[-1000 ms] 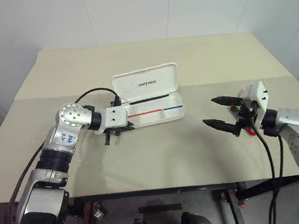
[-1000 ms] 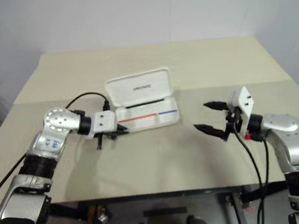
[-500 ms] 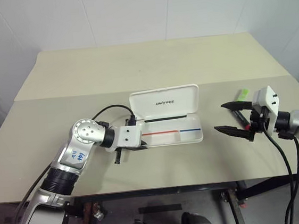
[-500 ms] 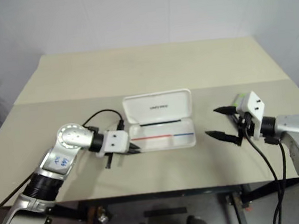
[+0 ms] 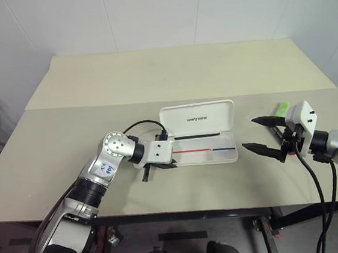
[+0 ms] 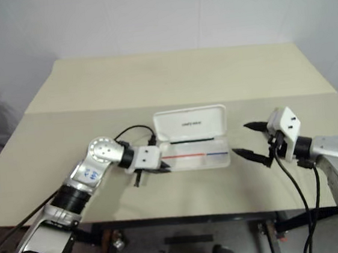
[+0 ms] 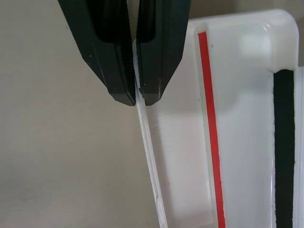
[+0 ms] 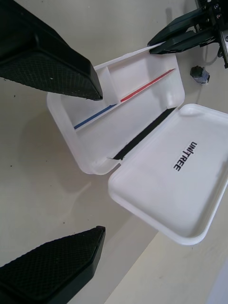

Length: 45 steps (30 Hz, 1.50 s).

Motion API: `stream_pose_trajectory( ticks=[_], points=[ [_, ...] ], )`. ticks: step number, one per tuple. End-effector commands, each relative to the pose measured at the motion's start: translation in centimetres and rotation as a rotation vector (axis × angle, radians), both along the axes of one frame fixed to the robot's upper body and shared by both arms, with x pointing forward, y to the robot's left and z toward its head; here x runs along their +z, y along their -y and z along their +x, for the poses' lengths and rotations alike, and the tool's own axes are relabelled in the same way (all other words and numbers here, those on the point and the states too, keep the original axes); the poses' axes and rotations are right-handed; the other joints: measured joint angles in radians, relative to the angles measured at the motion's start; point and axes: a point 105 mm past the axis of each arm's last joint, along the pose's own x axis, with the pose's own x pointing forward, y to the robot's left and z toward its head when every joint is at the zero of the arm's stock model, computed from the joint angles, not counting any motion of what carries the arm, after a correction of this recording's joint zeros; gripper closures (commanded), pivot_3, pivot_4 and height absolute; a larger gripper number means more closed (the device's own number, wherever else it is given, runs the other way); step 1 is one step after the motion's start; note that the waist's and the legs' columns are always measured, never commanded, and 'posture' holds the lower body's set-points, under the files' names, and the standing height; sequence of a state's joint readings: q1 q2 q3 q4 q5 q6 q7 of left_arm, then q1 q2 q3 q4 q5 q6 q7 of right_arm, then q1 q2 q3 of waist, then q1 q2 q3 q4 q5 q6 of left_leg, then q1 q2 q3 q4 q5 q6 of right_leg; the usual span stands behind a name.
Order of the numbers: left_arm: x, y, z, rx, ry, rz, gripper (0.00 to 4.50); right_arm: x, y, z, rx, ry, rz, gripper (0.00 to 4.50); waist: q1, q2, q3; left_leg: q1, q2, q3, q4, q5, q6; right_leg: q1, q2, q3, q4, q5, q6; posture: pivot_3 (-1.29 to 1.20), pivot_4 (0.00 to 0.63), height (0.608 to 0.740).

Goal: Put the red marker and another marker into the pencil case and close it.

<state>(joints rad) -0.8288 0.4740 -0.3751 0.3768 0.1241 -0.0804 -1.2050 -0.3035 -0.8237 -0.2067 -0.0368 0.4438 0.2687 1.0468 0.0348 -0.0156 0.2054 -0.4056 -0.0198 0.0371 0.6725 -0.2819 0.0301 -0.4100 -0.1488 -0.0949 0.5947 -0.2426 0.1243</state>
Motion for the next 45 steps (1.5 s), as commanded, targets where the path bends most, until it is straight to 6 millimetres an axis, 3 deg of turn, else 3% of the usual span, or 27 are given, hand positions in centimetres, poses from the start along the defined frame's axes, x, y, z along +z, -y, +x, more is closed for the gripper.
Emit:
stream_pose_trajectory(
  ticks=[1,15,31,35,45],
  points=[
    [1.0,1.5,0.5,-0.036,0.047,-0.013,4.49,1.6,0.4,-0.5,-0.01,0.055,-0.004,0.0,0.003,0.0,0.0,0.0,0.0,0.0,0.002,-0.001,0.001,0.0,0.0,0.0,-0.001,0.001,0.0,0.0,0.15,0.74],
    [0.7,2.5,1.0,-0.04,0.047,0.076,4.49,1.2,-0.5,-0.1,-0.014,0.063,0.018,0.0,0.004,0.0,0.0,-0.001,0.0,0.0,0.007,-0.005,0.007,0.0,0.0,0.008,-0.004,0.006,0.005,0.0,0.15,0.74],
    [0.4,2.9,-0.7,0.014,-0.035,0.142,4.49,0.9,-1.1,0.4,-0.012,0.062,0.024,0.0,-0.006,0.0,0.0,-0.001,0.0,0.002,0.008,-0.006,0.009,-0.001,0.0,0.01,-0.004,0.006,0.005,0.0,0.15,0.74],
    [0.5,3.0,-1.0,0.013,-0.034,0.14,3.39,1.0,-1.2,0.6,-0.009,0.064,0.026,0.0,-0.008,0.0,0.0,-0.001,0.0,0.003,0.008,-0.006,0.009,-0.001,0.0,0.011,-0.005,0.006,0.005,0.0,0.15,0.74],
    [1.4,3.1,-2.3,0.008,-0.043,0.092,0.06,1.1,-1.4,0.8,-0.006,0.069,0.034,0.0,-0.01,0.0,0.0,-0.001,0.0,0.003,0.008,-0.007,0.009,-0.001,0.0,0.011,-0.004,0.006,0.005,0.0,0.15,0.74]
  ],
)
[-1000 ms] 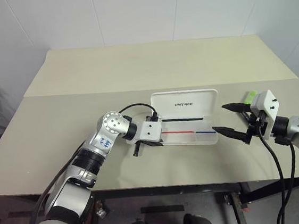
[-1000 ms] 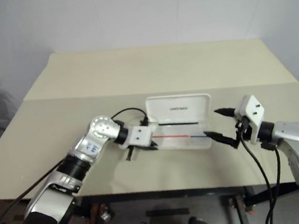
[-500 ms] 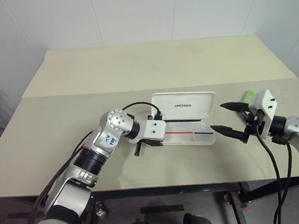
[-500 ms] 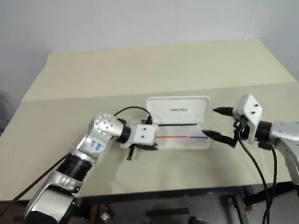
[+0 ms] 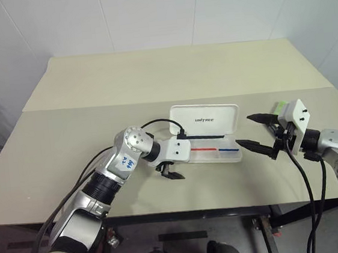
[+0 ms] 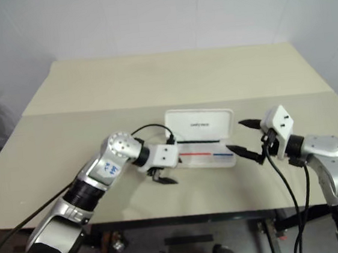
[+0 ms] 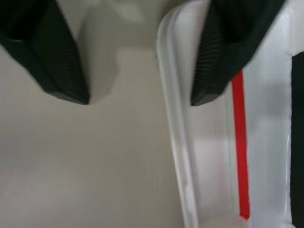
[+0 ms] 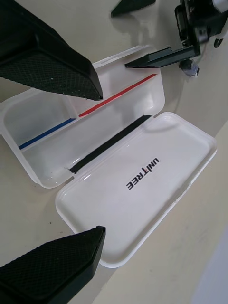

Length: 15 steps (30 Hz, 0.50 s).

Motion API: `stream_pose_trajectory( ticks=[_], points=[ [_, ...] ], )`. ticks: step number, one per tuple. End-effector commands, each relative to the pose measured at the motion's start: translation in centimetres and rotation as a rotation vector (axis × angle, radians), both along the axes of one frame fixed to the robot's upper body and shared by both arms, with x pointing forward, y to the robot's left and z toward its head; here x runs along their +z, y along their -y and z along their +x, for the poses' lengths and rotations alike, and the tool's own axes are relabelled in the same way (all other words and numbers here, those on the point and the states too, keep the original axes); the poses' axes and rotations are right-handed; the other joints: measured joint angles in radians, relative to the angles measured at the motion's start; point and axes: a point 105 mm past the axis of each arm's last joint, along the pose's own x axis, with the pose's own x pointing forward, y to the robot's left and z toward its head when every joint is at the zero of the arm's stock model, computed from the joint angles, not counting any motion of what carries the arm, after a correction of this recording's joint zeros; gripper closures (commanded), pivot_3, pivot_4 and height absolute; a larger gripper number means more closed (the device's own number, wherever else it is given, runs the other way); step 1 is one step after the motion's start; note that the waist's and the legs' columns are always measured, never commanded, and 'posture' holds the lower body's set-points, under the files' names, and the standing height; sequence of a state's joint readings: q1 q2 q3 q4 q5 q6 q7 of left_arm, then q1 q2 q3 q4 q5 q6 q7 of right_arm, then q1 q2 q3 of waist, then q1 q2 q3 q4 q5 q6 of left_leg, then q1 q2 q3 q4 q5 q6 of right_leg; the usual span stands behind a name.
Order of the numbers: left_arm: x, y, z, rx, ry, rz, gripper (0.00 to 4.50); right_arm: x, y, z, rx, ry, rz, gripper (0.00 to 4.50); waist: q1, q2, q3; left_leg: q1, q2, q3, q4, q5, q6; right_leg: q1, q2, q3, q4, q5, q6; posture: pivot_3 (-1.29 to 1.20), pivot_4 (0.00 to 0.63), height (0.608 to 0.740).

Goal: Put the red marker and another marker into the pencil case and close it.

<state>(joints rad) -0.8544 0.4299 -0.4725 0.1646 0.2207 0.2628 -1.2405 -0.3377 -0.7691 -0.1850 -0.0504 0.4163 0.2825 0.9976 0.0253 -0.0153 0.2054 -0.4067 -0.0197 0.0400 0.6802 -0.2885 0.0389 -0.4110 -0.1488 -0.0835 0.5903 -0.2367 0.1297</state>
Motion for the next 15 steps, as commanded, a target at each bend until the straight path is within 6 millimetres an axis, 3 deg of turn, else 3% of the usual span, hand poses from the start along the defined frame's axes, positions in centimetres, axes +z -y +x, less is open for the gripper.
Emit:
stream_pose_trajectory(
  ticks=[1,8,15],
  points=[
    [1.2,0.3,-1.1,-0.031,0.018,-0.041,0.01,0.9,-0.1,0.0,0.008,0.044,0.006,0.0,0.0,0.0,0.0,0.0,0.0,0.0,0.0,0.0,0.0,0.0,0.0,0.0,0.0,0.0,0.0,0.0,0.15,0.74],
    [1.4,0.2,-3.3,-0.019,-0.005,-0.11,0.01,0.6,0.1,0.3,-0.008,0.034,0.005,0.0,-0.001,0.0,0.0,0.0,0.0,0.0,0.0,0.0,0.0,0.0,0.0,0.001,0.0,0.0,0.0,0.0,0.15,0.74],
    [3.8,-0.1,-4.7,-0.008,-0.008,-0.296,0.01,1.0,1.3,0.9,-0.099,0.055,0.057,0.0,-0.001,0.0,0.0,0.0,0.0,0.0,0.0,0.0,0.0,0.0,0.0,0.002,0.0,0.0,0.0,0.0,0.15,0.74]
  ],
)
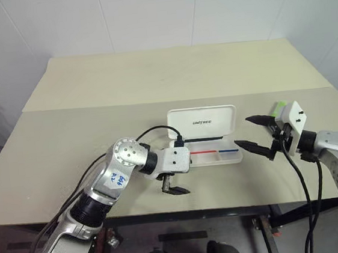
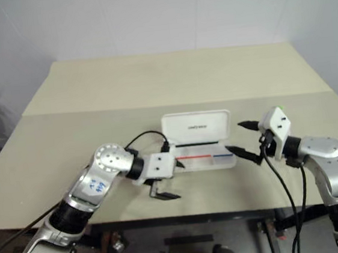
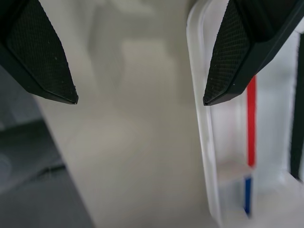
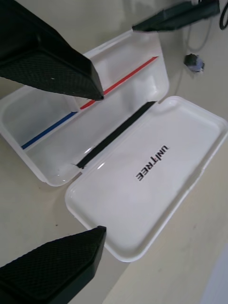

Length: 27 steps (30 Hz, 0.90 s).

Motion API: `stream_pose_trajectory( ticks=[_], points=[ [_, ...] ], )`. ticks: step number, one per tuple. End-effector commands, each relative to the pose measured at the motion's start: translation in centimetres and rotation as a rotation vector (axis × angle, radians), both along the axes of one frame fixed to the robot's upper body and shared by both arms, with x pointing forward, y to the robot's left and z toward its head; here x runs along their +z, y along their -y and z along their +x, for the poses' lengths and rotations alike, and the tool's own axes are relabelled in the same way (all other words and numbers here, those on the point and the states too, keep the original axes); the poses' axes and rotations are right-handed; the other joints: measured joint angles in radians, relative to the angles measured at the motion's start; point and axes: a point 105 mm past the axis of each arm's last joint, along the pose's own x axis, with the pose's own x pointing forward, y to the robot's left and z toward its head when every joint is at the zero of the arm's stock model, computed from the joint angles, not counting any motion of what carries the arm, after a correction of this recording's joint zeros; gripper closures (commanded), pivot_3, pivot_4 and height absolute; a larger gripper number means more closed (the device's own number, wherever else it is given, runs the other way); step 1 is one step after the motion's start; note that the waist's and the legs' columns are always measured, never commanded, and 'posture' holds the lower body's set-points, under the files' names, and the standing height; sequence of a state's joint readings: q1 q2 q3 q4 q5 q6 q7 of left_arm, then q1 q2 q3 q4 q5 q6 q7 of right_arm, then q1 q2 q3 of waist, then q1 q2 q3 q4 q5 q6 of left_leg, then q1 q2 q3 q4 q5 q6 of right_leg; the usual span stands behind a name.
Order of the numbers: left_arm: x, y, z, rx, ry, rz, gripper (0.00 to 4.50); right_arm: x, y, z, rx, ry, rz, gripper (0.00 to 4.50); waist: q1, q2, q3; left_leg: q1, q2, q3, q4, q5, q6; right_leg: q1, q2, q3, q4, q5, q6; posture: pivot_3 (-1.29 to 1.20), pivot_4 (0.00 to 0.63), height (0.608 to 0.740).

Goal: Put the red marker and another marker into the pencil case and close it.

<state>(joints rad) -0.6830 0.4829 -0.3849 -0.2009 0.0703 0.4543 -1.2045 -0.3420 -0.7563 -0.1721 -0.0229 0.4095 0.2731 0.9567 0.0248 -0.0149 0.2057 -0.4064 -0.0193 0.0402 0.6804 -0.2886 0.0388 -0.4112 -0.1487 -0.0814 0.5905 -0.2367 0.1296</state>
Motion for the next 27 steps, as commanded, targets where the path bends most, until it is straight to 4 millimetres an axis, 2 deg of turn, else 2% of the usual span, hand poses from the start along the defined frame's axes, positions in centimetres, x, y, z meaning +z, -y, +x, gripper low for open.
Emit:
stream_pose_trajectory(
  ticks=[1,7,10,15,20,27],
  points=[
    [2.4,-0.3,-0.6,0.007,0.032,-0.133,0.01,1.5,1.3,0.4,-0.071,0.064,0.043,0.0,-0.001,0.0,0.0,0.0,0.0,0.0,0.0,0.0,0.0,0.0,0.0,0.0,0.0,0.0,0.0,0.0,0.15,0.74],
    [3.2,-2.9,-0.1,0.067,0.051,-0.218,0.01,1.1,2.1,1.8,-0.207,0.077,0.037,0.0,-0.004,0.001,0.0,0.001,0.0,0.001,0.0,0.0,-0.001,-0.001,0.0,0.001,0.0,0.0,0.0,0.0,0.15,0.74],
    [4.3,-4.1,0.4,0.098,0.09,-0.327,0.01,-0.2,3.3,2.6,-0.309,0.066,-0.04,0.0,-0.004,0.001,0.0,0.001,0.0,0.001,0.0,0.0,-0.001,-0.001,0.0,0.001,0.0,0.0,0.0,0.0,0.15,0.74],
    [6.0,-6.0,0.9,0.145,0.118,-0.512,0.01,-1.2,5.1,3.4,-0.427,0.09,-0.05,0.0,-0.002,0.001,0.0,0.001,0.0,0.002,-0.001,0.0,-0.001,-0.002,0.0,0.001,-0.001,0.0,0.0,0.0,0.15,0.74],
    [6.9,-7.4,-0.5,0.088,0.076,-0.603,0.01,-2.4,7.4,4.3,-0.561,0.056,-0.038,0.0,-0.005,0.002,0.0,0.0,0.0,0.003,-0.001,0.0,-0.001,-0.001,0.0,0.002,0.0,0.0,0.0,0.0,0.15,0.74],
    [6.5,-10.2,-1.7,0.073,-0.006,-0.574,0.01,-4.4,9.1,5.3,-0.69,-0.052,0.038,0.0,-0.026,0.002,0.0,0.001,0.001,0.004,-0.001,0.0,-0.001,-0.001,0.001,0.002,0.0,0.0,0.0,0.0,0.15,0.74]
  ],
)
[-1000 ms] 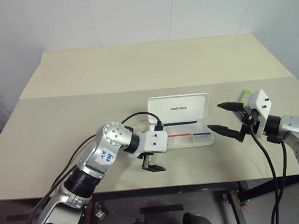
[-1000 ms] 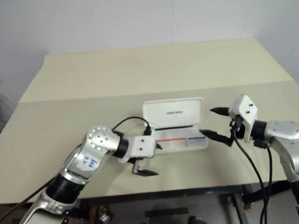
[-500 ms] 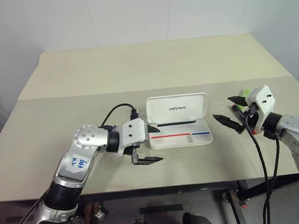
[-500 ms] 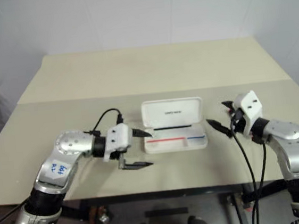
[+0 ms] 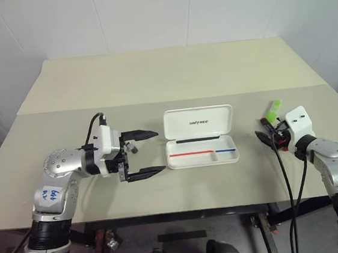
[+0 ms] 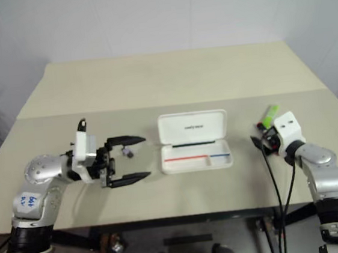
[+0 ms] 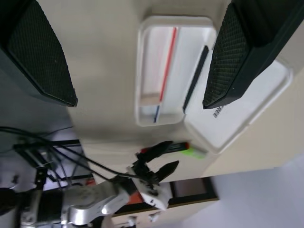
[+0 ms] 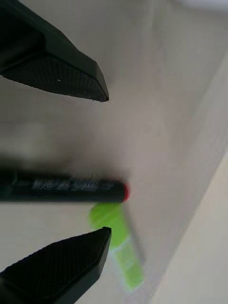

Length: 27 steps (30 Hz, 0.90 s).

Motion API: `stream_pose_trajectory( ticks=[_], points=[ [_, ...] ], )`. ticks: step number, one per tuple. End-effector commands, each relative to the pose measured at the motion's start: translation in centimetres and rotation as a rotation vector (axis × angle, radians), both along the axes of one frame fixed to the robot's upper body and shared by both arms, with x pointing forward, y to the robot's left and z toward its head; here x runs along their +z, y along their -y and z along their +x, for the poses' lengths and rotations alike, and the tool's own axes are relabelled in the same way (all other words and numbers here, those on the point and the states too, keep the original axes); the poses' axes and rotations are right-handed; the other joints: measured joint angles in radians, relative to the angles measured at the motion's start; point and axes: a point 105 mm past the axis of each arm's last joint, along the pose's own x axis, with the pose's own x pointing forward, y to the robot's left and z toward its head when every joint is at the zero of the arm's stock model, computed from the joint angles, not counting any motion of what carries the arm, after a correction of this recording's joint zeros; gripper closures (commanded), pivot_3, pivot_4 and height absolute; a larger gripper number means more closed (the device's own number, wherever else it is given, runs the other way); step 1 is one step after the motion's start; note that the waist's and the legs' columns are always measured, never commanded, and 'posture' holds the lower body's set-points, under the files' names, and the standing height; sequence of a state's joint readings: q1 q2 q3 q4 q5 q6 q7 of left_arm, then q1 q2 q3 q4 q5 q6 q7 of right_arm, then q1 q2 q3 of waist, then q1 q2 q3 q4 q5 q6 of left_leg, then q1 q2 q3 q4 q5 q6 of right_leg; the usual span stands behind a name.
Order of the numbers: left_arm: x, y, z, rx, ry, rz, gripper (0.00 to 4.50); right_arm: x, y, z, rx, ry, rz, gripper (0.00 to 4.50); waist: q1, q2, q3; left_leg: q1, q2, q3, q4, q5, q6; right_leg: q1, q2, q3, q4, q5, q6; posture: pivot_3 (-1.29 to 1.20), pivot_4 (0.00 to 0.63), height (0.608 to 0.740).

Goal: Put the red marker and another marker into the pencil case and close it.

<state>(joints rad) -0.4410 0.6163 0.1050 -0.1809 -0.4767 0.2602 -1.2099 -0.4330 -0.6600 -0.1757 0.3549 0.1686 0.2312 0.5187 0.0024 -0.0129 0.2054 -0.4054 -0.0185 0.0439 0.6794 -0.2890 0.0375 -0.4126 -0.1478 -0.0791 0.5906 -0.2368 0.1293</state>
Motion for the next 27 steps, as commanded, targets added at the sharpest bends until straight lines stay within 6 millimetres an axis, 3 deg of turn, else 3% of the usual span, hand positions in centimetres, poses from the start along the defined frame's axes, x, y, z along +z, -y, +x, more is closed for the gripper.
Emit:
stream_pose_trajectory(
  ticks=[1,7,11,14,23,27],
  points=[
    [0.7,-1.5,-0.7,-0.003,-0.004,-0.003,0.01,0.5,1.1,0.3,-0.063,0.006,0.056,0.0,-0.005,0.0,0.0,0.0,0.0,0.0,0.0,0.0,0.0,0.0,0.0,0.0,0.0,0.0,0.0,0.0,0.15,0.74],
    [0.8,-2.5,-0.5,0.015,-0.005,0.021,0.01,-0.6,1.0,0.8,-0.09,-0.051,0.121,0.0,-0.007,0.0,0.0,0.001,0.0,0.001,0.0,0.0,0.0,0.0,0.0,0.001,0.0,0.0,0.0,0.0,0.15,0.74],
    [0.7,-2.8,-0.2,0.033,0.009,0.034,0.01,-2.9,0.9,1.0,-0.143,-0.186,0.176,0.0,-0.012,0.0,-0.001,0.002,0.001,0.001,0.0,0.0,0.0,0.0,0.0,0.001,0.0,0.0,0.0,0.0,0.15,0.74],
    [0.7,-2.8,-0.1,0.034,0.012,0.034,0.0,-4.1,1.3,1.1,-0.209,-0.247,0.203,0.9,-0.015,-0.003,-0.002,0.003,0.001,0.001,0.0,0.0,0.0,0.001,0.0,0.002,-0.001,0.001,-0.002,0.0,0.15,0.74],
    [0.9,-2.6,0.1,0.045,0.026,0.032,0.0,-2.9,0.3,1.4,-0.162,-0.175,0.204,3.83,-0.007,-0.006,-0.004,0.004,0.004,0.001,0.0,-0.004,-0.001,0.002,0.0,0.002,-0.006,0.008,-0.006,0.0,0.15,0.74],
    [1.0,-2.5,0.1,0.043,0.029,0.027,0.0,-0.7,-1.0,1.1,-0.043,-0.086,0.182,3.87,-0.007,-0.005,-0.004,0.003,0.006,0.002,-0.003,-0.003,0.0,0.001,0.003,0.001,-0.007,0.008,-0.007,0.0,0.15,0.74]
  ],
)
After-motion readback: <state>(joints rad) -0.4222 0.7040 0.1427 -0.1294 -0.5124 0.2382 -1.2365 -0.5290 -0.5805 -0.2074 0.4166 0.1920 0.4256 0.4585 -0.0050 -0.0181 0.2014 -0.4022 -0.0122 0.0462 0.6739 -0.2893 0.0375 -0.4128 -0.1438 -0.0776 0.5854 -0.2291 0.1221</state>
